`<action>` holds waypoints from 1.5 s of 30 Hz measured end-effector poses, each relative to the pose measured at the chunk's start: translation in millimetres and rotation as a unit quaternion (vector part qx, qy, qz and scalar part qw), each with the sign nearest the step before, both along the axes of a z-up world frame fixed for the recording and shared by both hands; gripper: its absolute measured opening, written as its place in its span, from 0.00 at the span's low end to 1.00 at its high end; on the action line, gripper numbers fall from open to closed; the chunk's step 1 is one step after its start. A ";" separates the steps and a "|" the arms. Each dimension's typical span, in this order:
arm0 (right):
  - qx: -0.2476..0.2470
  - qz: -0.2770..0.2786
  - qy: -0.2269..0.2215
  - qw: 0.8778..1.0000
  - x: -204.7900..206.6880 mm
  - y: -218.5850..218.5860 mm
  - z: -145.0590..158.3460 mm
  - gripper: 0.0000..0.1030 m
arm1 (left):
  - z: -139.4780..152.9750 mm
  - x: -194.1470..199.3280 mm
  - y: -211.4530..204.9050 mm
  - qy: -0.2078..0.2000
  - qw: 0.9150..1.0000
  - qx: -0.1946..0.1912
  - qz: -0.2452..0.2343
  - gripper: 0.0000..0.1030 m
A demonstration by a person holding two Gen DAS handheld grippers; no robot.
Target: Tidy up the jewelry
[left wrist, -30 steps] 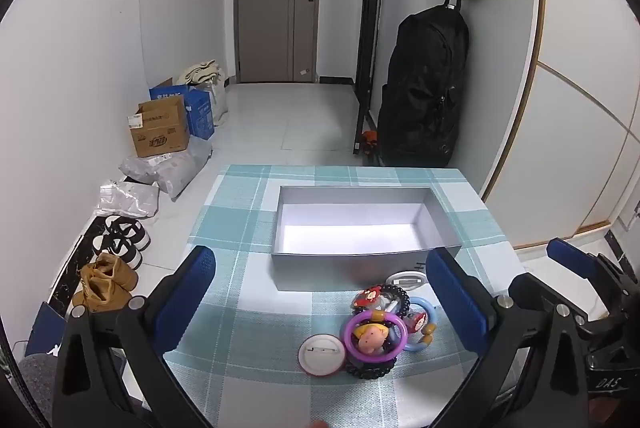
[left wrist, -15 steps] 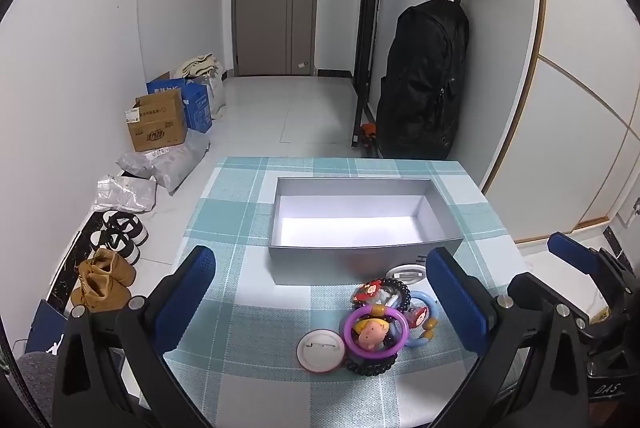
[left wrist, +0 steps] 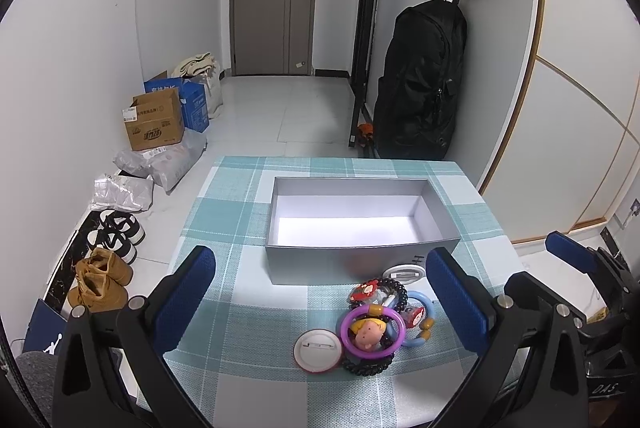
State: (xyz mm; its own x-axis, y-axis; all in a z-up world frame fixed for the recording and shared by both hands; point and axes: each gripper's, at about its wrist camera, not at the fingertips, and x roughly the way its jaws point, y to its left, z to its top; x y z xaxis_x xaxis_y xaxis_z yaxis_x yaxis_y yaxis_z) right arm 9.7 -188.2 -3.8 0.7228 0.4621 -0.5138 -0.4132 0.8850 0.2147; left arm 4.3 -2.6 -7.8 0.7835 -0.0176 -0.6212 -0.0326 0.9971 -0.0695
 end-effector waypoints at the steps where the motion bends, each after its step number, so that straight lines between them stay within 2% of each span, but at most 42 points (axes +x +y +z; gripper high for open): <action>1: 0.000 0.000 0.000 1.000 -0.3 0.4 -0.1 1.00 | -0.4 0.1 -1.0 0.000 1.000 0.001 -0.001 0.99; 19: 0.002 0.001 0.003 1.000 -0.3 2.7 2.1 1.00 | -0.7 0.0 -0.7 0.004 1.000 0.002 -0.006 0.99; 45: 0.005 -0.009 0.028 1.000 14.5 4.0 -7.6 1.00 | -6.5 11.4 3.0 0.026 0.999 -0.026 -0.018 0.99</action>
State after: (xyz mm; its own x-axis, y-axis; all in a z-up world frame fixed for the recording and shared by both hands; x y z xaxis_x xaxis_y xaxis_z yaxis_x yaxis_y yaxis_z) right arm 24.2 -184.2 -11.4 0.7012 0.4545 -0.5492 -0.3847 0.8899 0.2453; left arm 15.7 0.5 -14.2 0.7489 -0.0785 -0.6580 -0.0021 0.9927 -0.1208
